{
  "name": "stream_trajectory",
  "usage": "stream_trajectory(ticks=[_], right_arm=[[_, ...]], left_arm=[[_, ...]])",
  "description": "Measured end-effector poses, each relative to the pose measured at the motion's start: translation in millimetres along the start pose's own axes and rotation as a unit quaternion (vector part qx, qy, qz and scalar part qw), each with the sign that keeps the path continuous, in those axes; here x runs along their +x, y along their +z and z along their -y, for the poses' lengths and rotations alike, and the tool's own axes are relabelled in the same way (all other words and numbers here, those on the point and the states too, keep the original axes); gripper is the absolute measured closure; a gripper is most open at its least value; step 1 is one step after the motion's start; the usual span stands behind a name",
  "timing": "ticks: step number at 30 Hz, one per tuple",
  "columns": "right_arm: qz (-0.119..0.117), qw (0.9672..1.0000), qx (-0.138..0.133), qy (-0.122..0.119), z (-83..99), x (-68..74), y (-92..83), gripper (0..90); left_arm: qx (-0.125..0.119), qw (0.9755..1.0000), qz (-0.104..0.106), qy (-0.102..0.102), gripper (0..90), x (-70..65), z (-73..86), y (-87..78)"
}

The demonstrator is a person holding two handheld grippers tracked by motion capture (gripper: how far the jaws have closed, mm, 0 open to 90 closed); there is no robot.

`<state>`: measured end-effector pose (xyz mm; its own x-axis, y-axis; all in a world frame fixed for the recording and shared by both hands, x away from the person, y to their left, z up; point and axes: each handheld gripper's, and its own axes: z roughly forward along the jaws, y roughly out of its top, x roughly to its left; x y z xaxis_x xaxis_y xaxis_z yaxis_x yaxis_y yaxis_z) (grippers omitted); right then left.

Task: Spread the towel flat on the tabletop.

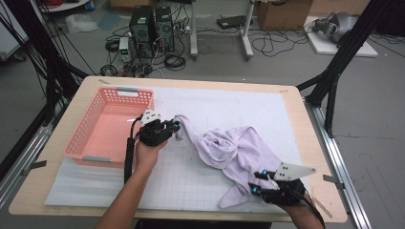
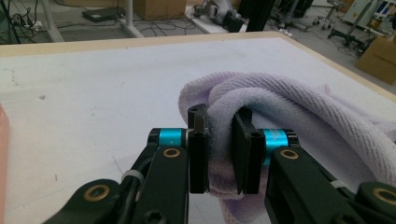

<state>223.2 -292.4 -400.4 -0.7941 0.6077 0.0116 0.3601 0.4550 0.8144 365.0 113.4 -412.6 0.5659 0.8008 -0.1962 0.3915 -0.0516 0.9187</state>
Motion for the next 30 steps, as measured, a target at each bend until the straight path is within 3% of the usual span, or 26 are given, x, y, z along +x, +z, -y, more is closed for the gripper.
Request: stream_trajectory(ticks=[5,10,12,15,16,18,20,21,23,24,27,30], right_arm=[[0.084,0.9963,-0.002,0.013,-15.9,-34.8,21.1,48.2],[0.130,0.9906,0.034,0.027,-31.6,-75.0,59.7,43.5],[0.138,0.9870,0.070,0.042,-33.8,-91.9,77.4,41.8],[0.142,0.9823,0.101,0.069,-29.2,-110.1,98.5,38.1],[0.143,0.9807,0.108,0.077,-27.0,-114.0,103.6,34.0],[0.141,0.9803,0.094,0.102,-25.0,-120.9,105.4,33.2],[0.130,0.9811,0.089,0.112,-23.4,-123.9,104.8,38.1],[0.125,0.9819,0.088,0.111,-23.3,-124.2,103.7,47.1],[0.110,0.9851,0.090,0.096,-24.5,-122.8,101.1,74.6],[0.106,0.9860,0.093,0.089,-25.2,-121.1,100.8,79.1],[0.119,0.9857,0.104,0.058,-27.2,-119.2,94.7,82.1],[0.171,0.9796,0.074,0.075,-27.0,-128.5,67.6,82.2]], left_arm=[[0.002,1.0000,0.006,0.002,77.3,-1.6,0.3,1.0],[0.006,0.9999,0.007,0.009,77.2,-2.4,0.9,2.2],[0.005,0.9999,0.008,0.007,77.2,-2.2,0.8,1.8],[0.008,0.9999,0.009,0.009,77.2,-1.7,1.0,1.6],[0.009,0.9999,0.009,0.010,77.2,-1.7,1.0,1.5],[0.008,0.9999,0.009,0.010,77.2,-2.0,0.9,1.6],[0.008,0.9999,0.010,0.011,77.2,-2.3,1.1,2.0],[0.008,0.9999,0.010,0.010,77.2,-2.3,1.2,2.1],[0.009,0.9999,0.009,0.009,77.2,-2.6,1.4,2.7],[0.010,0.9999,0.009,0.009,77.2,-2.8,1.4,2.9],[0.007,0.9999,0.010,0.010,77.3,-3.7,1.1,2.9],[0.008,0.9998,0.009,0.013,77.7,-4.9,1.2,3.9]])
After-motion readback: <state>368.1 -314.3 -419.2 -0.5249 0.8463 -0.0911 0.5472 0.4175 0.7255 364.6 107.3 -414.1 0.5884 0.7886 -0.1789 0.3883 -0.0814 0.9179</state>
